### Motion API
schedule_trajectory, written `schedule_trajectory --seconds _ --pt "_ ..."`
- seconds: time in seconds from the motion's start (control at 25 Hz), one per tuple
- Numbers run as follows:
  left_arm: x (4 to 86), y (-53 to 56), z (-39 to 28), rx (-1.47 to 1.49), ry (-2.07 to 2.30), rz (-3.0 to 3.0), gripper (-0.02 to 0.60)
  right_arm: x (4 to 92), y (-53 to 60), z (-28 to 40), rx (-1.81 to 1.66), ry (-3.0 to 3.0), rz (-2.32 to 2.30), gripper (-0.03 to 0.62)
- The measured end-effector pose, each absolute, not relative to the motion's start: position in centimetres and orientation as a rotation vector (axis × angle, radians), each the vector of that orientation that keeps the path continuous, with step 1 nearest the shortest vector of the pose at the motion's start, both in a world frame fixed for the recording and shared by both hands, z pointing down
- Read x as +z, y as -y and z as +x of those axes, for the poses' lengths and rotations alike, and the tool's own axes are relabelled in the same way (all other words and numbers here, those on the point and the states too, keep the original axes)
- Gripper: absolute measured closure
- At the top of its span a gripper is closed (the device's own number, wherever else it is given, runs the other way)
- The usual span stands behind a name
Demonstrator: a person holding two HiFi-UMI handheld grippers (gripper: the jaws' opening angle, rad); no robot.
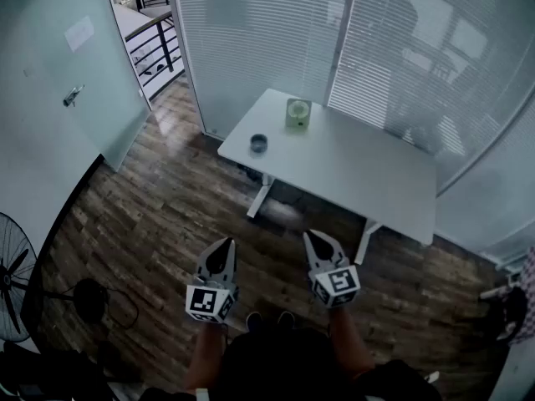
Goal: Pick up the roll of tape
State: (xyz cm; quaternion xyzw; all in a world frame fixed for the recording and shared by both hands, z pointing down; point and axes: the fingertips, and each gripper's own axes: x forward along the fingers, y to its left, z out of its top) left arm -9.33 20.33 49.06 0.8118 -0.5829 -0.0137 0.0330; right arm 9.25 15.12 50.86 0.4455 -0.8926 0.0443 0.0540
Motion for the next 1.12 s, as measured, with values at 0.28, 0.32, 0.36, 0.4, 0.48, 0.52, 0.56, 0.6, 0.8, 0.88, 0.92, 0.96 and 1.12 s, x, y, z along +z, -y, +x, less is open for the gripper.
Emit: schedule_trajectory --seconds 0.28,0.32,0.36,0.4,0.48,0.52,0.56,0.6,0.8,0.88,0.92,0.96,1.12 --pt "49.3 -20.7 -9.4 -0.019 1.795 2.492 0.575 52.5 -15.4 9.5 0.139 2.726 1.303 0.589" --pt "49.2 -20.7 -9.3 -0.013 1.798 2.499 0.575 52.5 -15.4 9.6 0.136 2.726 1.3 0.589" --pt "49.2 -20.6 -9.2 -0.015 1.801 2.504 0.575 52.6 -15.4 9.8 0.137 2.719 1.304 0.589" --pt "49.3 -20.5 -9.1 -0.02 1.805 2.507 0.575 52.7 -15.4 10.0 0.139 2.711 1.312 0.589" --pt "49.6 -20.2 -8.8 -0.021 1.814 2.505 0.575 52.6 -15.4 10.6 0.124 2.713 1.327 0.588" --pt "49.6 -20.1 -8.6 -0.019 1.815 2.503 0.575 52.4 -15.4 10.9 0.116 2.72 1.33 0.588" --pt "49.6 -20.1 -8.3 -0.019 1.812 2.502 0.575 52.2 -15.5 11.2 0.114 2.729 1.327 0.588" --pt "49.4 -20.2 -7.9 -0.023 1.809 2.501 0.575 52.0 -15.7 11.4 0.113 2.742 1.317 0.588" --pt "49.8 -21.2 -6.8 -0.037 1.81 2.495 0.575 52.7 -15.7 12.7 0.111 2.769 1.295 0.588" --pt "49.8 -21.5 -6.7 -0.068 1.797 2.476 0.575 52.9 -15.7 12.7 0.166 2.805 1.282 0.588" --pt "49.8 -21.5 -6.8 -0.08 1.795 2.47 0.575 52.9 -15.7 12.6 0.187 2.818 1.268 0.588" --pt "49.7 -21.5 -6.9 -0.087 1.797 2.465 0.577 53.0 -15.8 12.6 0.193 2.822 1.246 0.588" --pt "49.8 -20.9 -7.5 -0.09 1.806 2.464 0.575 53.7 -14.8 12.5 0.186 2.821 1.244 0.588"
